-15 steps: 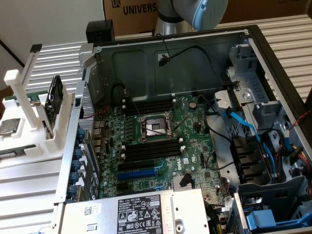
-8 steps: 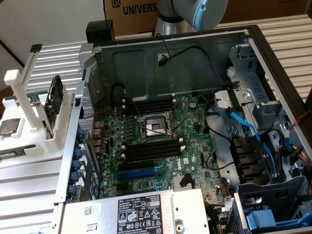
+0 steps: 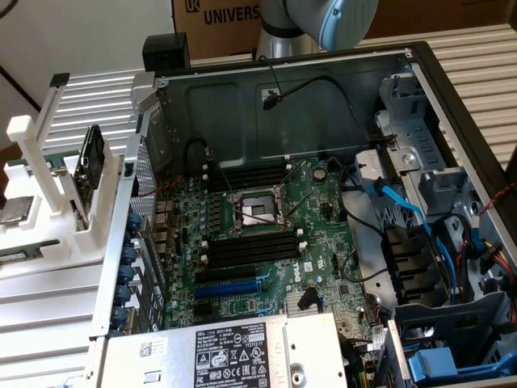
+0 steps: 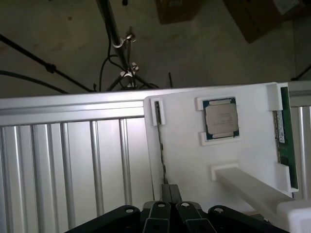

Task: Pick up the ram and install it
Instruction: 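Pick up the ram and move it above insertion slot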

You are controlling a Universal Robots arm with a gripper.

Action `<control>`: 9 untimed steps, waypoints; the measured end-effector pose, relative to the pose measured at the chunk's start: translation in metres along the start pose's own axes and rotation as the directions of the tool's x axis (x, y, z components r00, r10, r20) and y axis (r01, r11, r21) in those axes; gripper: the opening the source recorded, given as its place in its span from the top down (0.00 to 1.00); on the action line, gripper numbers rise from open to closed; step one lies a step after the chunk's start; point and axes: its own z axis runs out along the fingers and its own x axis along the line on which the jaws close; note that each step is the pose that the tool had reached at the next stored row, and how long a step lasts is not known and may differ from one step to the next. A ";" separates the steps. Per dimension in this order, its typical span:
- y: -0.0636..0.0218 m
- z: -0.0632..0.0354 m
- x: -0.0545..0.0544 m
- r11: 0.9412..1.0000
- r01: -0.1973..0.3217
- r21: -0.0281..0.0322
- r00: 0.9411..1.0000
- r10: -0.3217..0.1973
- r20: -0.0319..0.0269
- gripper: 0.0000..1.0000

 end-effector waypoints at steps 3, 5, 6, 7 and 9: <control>0.0000 0.0055 0.000 1.000 0.002 0.000 1.000 -0.002 0.000 0.90; -0.0001 0.0092 0.001 1.000 0.002 0.000 1.000 -0.002 0.000 0.90; -0.0001 0.0111 0.001 1.000 0.002 0.000 1.000 -0.002 0.000 0.90; 0.0000 0.0130 0.001 1.000 0.002 0.000 1.000 -0.002 0.000 0.90; 0.0000 0.0163 0.001 1.000 0.003 0.000 1.000 -0.003 0.000 0.90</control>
